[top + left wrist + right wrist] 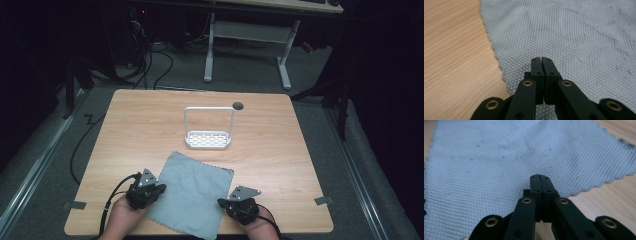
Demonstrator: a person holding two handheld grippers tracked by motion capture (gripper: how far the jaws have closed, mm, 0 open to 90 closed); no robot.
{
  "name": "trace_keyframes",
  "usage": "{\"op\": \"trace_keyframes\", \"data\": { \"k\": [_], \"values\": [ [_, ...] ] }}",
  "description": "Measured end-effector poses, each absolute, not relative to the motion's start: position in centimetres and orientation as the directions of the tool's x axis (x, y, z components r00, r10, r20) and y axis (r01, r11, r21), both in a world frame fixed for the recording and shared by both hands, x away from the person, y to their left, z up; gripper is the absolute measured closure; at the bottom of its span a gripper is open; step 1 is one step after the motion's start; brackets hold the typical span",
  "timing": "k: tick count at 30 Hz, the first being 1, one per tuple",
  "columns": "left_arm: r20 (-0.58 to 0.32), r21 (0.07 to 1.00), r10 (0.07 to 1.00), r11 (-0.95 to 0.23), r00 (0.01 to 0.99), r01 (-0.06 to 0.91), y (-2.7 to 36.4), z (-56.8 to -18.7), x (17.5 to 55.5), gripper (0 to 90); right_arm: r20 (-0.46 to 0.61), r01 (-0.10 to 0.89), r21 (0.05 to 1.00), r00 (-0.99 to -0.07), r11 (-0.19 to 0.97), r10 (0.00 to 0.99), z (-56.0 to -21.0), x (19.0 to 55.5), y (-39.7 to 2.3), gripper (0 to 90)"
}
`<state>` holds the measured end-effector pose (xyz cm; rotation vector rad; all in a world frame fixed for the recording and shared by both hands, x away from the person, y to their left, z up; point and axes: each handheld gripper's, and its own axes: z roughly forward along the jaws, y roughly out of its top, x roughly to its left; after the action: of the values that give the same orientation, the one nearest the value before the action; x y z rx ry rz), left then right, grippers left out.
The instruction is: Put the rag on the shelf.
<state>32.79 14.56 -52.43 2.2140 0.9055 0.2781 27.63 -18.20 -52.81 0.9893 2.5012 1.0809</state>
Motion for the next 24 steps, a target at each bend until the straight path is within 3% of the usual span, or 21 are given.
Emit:
{"op": "trace_keyframes", "data": {
  "k": [8, 13, 16, 19, 24],
  "values": [
    [-0.099, 0.687, 0.537, -0.572, 0.838, 0.448, 11.1, -52.4, 30.6, 88.4, 0.039, 0.566, 0.715, -0.619, 0.411, 0.785, -52.7, 29.2, -22.9, 90.0],
    [-0.084, 0.684, 0.482, -0.608, 0.872, 0.402, 9.7, -52.3, 30.0, 84.4, 0.031, 0.573, 0.716, -0.597, 0.399, 0.802, -52.7, 29.1, -24.0, 90.0],
    [-0.074, 0.713, 0.552, -0.553, 0.831, 0.431, 10.5, -52.2, 31.1, 77.2, 0.033, 0.564, 0.728, -0.596, 0.389, 0.802, -52.6, 28.7, -24.0, 87.6],
    [-0.112, 0.775, 0.711, -0.374, 0.694, 0.509, 12.6, -52.0, 33.7, 64.1, 0.024, 0.533, 0.763, -0.589, 0.365, 0.808, -52.0, 27.9, -24.3, 79.3],
    [-0.123, 0.781, 0.772, -0.312, 0.624, 0.54, 12.3, -52.0, 36.5, 53.4, 0.006, 0.521, 0.775, -0.572, 0.358, 0.82, -52.0, 27.5, -24.6, 71.0]
  ]
}}
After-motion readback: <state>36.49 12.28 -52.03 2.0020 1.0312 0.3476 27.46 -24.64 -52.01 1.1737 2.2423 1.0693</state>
